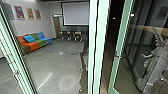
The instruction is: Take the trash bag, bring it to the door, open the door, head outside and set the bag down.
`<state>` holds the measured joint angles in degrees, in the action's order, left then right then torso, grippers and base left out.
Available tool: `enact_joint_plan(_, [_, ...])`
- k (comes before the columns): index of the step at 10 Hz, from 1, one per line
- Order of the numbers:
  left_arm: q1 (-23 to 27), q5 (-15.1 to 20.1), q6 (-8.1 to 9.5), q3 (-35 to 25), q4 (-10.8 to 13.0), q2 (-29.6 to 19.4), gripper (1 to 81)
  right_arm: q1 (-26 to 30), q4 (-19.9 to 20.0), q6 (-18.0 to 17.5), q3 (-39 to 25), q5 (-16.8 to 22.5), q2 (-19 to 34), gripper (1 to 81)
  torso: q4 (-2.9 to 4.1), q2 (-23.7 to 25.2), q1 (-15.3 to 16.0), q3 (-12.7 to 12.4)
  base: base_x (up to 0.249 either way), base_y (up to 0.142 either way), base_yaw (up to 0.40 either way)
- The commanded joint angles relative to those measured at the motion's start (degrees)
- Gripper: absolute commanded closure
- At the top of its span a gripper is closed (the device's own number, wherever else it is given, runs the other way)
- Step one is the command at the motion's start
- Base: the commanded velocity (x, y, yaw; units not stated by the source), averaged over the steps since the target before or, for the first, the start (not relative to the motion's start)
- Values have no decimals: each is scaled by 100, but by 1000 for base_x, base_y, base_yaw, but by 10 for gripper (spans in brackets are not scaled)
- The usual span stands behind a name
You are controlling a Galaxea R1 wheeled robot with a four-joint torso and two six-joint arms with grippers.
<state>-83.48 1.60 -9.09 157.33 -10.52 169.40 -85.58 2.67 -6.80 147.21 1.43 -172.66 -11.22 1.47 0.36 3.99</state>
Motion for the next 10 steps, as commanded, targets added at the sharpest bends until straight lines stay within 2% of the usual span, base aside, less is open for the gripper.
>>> enact_joint_plan(1, [354,236,-13,174,33,-3,811,71,-231,47,-1,158,-113,10,0,0,0,0,0,0,0])
enact_joint_plan(2, [372,201,-13,350,33,68,811,18,-311,39,130,-37,-193,10,0,0,0,0,0,0,0])
enact_joint_plan(5, [372,201,-22,580,50,209,811,-43,-311,38,500,-64,-395,10,0,0,0,-2,0,0,0])
enact_joint_plan(10, [372,201,-14,579,50,270,811,1,-276,12,500,-64,-413,10,0,0,0,-2,0,0,0])
